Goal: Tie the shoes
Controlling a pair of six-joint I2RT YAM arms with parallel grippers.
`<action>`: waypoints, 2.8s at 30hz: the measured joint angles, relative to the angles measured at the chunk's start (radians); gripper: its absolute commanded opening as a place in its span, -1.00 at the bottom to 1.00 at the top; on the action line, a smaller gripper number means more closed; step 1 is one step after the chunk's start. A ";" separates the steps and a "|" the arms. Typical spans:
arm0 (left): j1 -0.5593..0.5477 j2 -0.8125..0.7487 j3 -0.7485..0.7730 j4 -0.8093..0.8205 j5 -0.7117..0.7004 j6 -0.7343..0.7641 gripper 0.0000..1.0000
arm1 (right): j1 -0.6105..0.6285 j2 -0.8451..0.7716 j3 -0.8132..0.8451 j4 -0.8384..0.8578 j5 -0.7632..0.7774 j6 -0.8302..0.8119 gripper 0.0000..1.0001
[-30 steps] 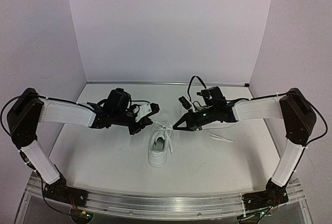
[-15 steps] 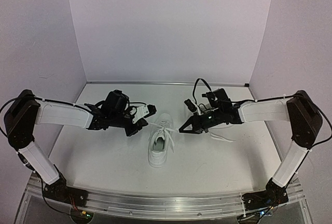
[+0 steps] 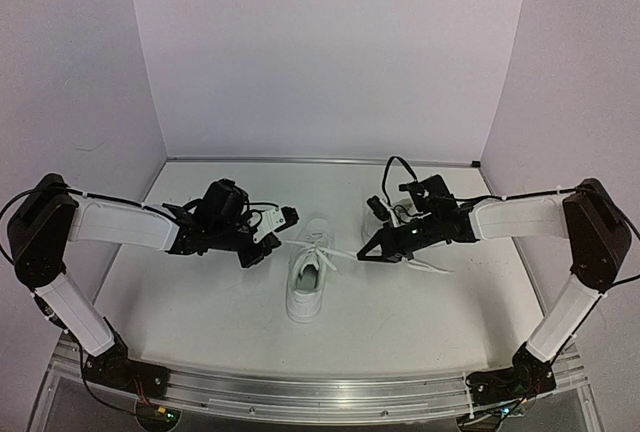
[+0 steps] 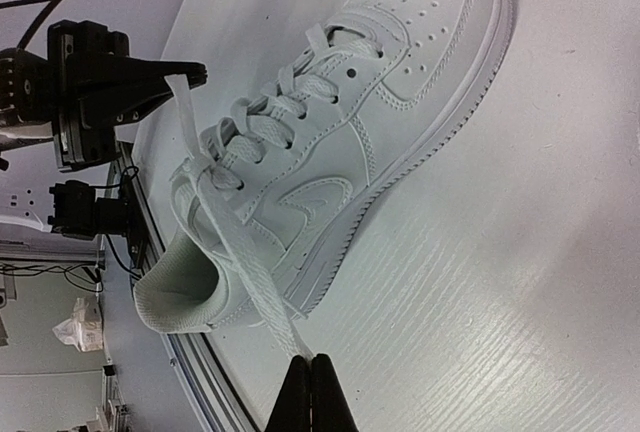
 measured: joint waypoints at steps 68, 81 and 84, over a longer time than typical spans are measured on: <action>0.009 -0.075 -0.062 0.052 -0.013 -0.070 -1.00 | -0.025 -0.007 -0.007 -0.002 0.038 -0.005 -1.00; 0.014 -0.124 -0.063 0.035 0.001 -0.103 -1.00 | -0.031 -0.009 0.015 -0.028 0.034 -0.011 -1.00; 0.014 -0.123 -0.063 0.032 -0.003 -0.106 -1.00 | -0.031 -0.006 0.007 -0.026 0.034 -0.013 -1.00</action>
